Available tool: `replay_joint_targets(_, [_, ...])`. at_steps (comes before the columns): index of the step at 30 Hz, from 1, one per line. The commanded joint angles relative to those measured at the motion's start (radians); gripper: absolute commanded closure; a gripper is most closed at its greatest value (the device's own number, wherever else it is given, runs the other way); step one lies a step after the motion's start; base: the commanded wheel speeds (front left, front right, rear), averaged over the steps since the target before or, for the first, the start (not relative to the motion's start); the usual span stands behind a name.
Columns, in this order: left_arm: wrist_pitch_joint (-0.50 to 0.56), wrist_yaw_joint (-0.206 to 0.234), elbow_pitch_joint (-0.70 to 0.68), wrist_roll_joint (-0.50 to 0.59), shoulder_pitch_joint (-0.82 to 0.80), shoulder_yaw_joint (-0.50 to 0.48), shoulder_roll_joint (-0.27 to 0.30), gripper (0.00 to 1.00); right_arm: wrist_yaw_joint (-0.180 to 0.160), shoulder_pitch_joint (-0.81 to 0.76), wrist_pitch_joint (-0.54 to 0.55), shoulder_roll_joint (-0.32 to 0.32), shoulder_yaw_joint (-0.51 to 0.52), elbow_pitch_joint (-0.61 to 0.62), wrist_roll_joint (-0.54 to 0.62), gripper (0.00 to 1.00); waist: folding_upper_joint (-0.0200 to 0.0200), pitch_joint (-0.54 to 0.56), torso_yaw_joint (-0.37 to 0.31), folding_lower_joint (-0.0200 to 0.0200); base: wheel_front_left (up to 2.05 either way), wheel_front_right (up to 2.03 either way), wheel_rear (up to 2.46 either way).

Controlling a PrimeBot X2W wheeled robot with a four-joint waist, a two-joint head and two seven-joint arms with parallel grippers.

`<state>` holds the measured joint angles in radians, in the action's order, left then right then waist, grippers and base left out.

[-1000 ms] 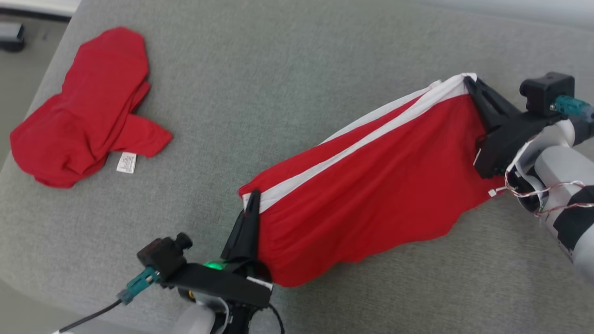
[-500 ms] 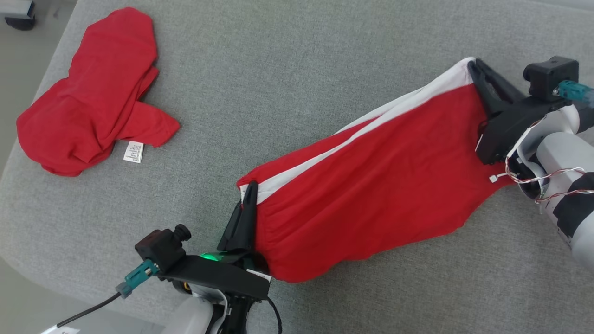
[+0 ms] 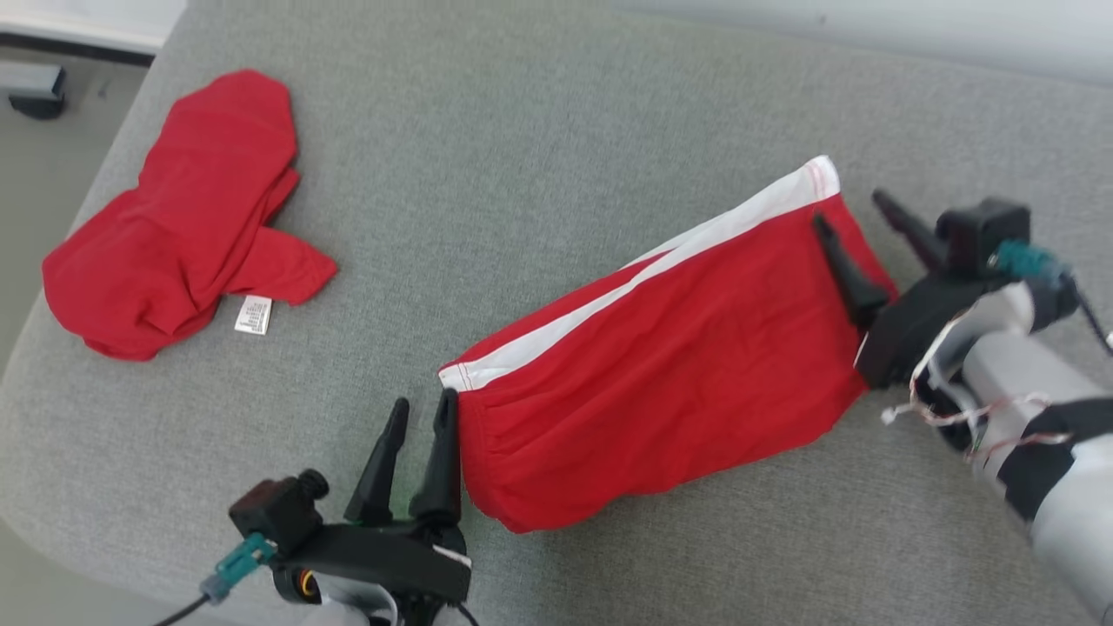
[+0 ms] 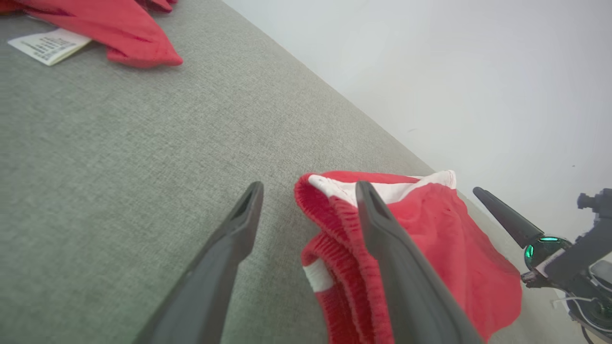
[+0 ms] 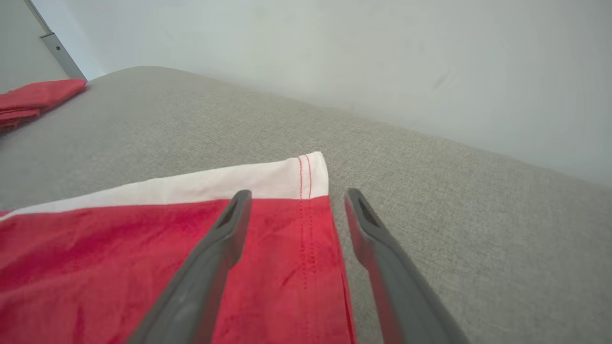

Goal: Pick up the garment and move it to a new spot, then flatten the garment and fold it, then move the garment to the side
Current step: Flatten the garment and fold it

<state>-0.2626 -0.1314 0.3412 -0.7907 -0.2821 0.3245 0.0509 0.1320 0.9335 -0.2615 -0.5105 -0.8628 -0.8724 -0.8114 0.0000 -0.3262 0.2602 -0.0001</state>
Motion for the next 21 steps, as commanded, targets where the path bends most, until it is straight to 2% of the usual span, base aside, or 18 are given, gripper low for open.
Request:
replay_joint_targets(1, [-0.003, 0.002, 0.007, 0.033, 0.02, -0.001, -0.001, 0.0, -0.002, -0.049, -0.004, 0.011, 0.009, 0.017, -0.004, 0.0, 0.0, 0.043, -0.016, 0.0001, 0.0, 0.0, 0.0])
replay_joint_targets(8, [-0.003, 0.002, 0.009, 0.06, 0.051, -0.023, 0.0, 0.0, -0.002, -0.131, -0.005, 0.018, 0.009, -0.011, 0.003, 0.0, 0.0, 0.072, -0.021, 0.0001, 0.0, 0.0, 0.0])
replay_joint_targets(20, [-0.003, 0.002, -0.014, 0.073, 0.049, -0.012, 0.0, 0.0, -0.002, -0.114, 0.064, 0.069, -0.034, -0.202, -0.047, 0.0, 0.0, 0.04, 0.008, 0.0001, 0.0, 0.0, 0.0])
replay_joint_targets(21, [-0.003, 0.002, -0.015, 0.075, 0.049, -0.012, 0.0, 0.0, -0.002, -0.121, 0.078, 0.077, -0.043, -0.202, -0.055, 0.43, 0.0, 0.039, 0.008, 0.0001, 0.0, 0.0, 0.0])
